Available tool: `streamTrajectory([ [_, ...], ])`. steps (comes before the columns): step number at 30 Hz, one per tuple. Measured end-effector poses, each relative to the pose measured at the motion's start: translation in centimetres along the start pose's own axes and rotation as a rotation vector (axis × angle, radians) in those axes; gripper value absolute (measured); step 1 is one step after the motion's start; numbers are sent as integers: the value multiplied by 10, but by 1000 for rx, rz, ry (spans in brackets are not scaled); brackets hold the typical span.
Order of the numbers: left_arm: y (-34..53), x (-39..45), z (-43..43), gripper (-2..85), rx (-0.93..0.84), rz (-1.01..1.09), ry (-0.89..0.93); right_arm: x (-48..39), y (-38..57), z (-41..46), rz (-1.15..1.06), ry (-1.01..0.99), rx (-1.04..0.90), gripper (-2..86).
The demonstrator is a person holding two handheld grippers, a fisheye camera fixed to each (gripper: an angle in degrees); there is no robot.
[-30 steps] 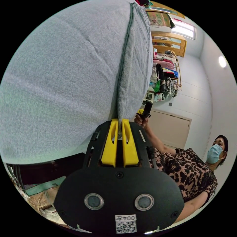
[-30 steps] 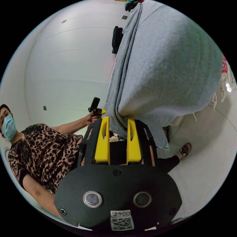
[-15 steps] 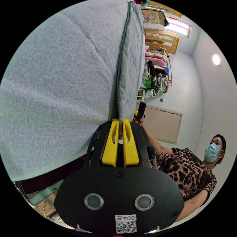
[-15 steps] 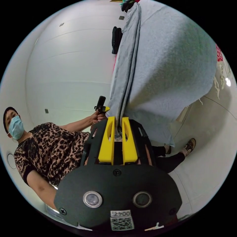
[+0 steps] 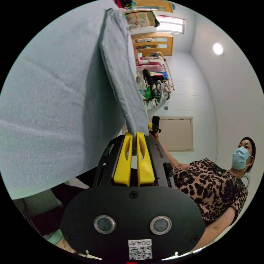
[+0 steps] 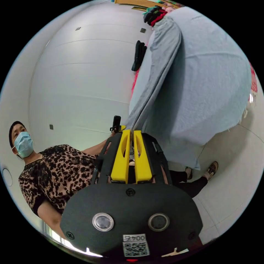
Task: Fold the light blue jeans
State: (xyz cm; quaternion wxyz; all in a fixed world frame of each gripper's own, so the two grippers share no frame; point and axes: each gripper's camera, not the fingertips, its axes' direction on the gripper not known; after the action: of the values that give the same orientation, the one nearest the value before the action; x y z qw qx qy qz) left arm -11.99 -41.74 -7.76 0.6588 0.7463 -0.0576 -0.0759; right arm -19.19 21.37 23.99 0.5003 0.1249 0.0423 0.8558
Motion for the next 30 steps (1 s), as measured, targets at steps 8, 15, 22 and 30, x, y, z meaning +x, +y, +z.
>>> streamTrajectory([
  [8,36,79,-36,30,106,143,97,-96,8,21,-121,-15,-5,25],
  [15,129,122,-52,33,29,36,102,-148,89,82,15,-56,-62,25],
  [22,161,135,-66,34,101,-56,253,-178,114,114,71,-119,116,26],
  [30,59,221,-91,36,52,198,164,-257,12,108,-132,67,198,25],
])
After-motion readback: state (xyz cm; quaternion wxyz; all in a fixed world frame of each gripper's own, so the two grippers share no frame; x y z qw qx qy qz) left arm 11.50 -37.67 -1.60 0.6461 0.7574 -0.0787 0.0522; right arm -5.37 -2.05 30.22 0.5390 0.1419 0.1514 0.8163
